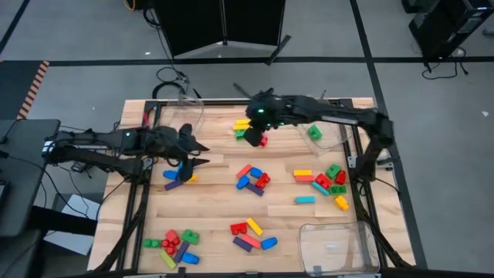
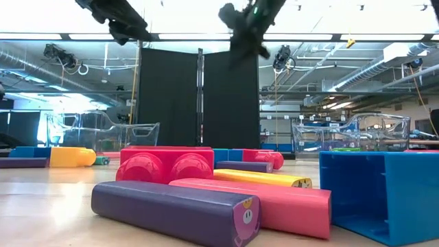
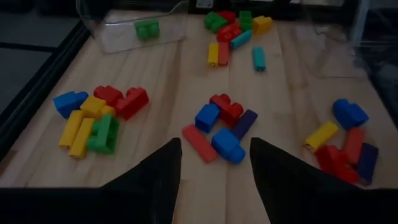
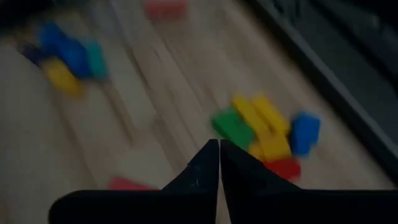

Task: Sort blocks by size
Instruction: Put the red 2 stud game piece into the top right transparent bin

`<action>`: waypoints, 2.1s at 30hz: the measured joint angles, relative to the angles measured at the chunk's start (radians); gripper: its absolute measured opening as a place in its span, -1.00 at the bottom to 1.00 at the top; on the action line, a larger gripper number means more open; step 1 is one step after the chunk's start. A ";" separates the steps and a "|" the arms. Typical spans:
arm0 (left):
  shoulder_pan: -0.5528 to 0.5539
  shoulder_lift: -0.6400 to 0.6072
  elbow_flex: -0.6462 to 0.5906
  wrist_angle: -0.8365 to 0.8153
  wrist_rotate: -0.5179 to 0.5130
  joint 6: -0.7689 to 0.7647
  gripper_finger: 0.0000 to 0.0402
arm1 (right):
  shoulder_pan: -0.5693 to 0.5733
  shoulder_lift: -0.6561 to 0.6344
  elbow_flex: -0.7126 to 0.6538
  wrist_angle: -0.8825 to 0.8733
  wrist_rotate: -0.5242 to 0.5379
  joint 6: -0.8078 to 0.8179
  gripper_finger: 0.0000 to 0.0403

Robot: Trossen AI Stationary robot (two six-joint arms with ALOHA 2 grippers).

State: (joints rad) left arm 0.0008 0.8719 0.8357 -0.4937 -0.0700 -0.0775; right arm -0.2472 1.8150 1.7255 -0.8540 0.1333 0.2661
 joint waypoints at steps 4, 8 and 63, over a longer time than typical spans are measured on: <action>-0.019 -0.108 -0.116 0.078 -0.001 -0.055 -0.01 | -0.029 0.104 0.023 -0.136 0.000 0.043 -0.74; -0.045 -0.215 -0.236 0.180 -0.003 -0.118 -0.01 | -0.051 0.175 0.024 -0.230 -0.022 0.068 -0.51; -0.073 -0.284 -0.314 0.264 0.000 -0.163 -0.01 | -0.093 0.256 -0.003 -0.233 -0.157 0.132 -0.14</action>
State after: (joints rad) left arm -0.0723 0.5877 0.5213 -0.2295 -0.0700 -0.2405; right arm -0.3400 2.0708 1.7222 -1.0865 -0.0238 0.3977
